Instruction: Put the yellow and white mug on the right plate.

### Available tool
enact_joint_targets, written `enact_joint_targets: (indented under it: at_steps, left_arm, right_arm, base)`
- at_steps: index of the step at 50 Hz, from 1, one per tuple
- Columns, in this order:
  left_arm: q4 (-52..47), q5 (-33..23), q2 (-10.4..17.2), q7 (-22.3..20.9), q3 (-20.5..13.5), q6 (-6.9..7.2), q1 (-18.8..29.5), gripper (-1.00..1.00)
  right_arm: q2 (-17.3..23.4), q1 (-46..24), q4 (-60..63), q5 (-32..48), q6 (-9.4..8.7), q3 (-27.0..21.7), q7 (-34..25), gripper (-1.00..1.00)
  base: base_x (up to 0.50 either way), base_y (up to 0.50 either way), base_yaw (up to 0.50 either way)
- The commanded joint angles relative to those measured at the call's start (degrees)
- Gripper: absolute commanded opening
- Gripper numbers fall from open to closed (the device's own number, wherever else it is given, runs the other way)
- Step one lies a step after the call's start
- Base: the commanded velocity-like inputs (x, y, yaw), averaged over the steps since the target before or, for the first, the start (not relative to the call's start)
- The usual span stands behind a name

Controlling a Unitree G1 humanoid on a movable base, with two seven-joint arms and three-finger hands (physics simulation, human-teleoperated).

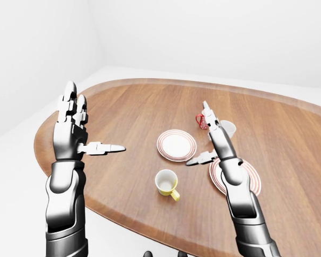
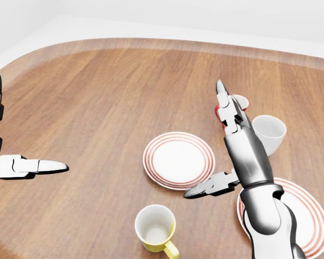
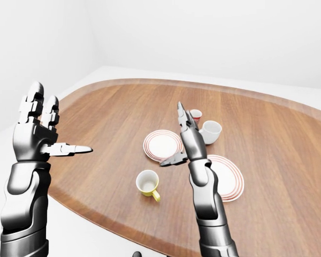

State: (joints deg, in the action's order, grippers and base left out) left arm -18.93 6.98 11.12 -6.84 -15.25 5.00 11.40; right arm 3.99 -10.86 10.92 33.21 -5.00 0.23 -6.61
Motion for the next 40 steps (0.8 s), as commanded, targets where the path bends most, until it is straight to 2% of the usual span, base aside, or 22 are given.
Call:
enact_joint_targets:
  at_steps: [1, 12, 21, 40]
  left_arm:
    - [0.0, 0.0, 0.0, 0.0, 0.1, 0.0, 0.0, 1.0]
    - [-0.2, 0.1, 0.2, -0.2, -0.3, 0.0, 0.1, 1.0]
    - [-0.6, 0.7, 0.6, -0.1, -0.9, 0.0, 0.3, 1.0]
    - [-0.7, 1.2, 0.8, 0.2, -1.0, 0.0, 0.5, 1.0]
  right_arm:
    - [-0.9, 0.6, -1.4, 1.9, 0.0, 1.3, -1.8, 1.0]
    - [-1.5, -0.8, -4.9, 3.7, 0.0, 3.4, -3.4, 1.0]
    - [-2.4, -1.5, -11.6, 5.9, 0.0, 5.1, -2.6, 1.0]
    - [-4.3, -1.4, -16.8, 9.1, 0.01, 7.4, -1.6, 1.0]
  base:
    - [0.0, 0.0, 0.0]
    - [0.0, 0.0, 0.0]
    - [0.0, 0.0, 0.0]
    - [0.0, 0.0, 0.0]
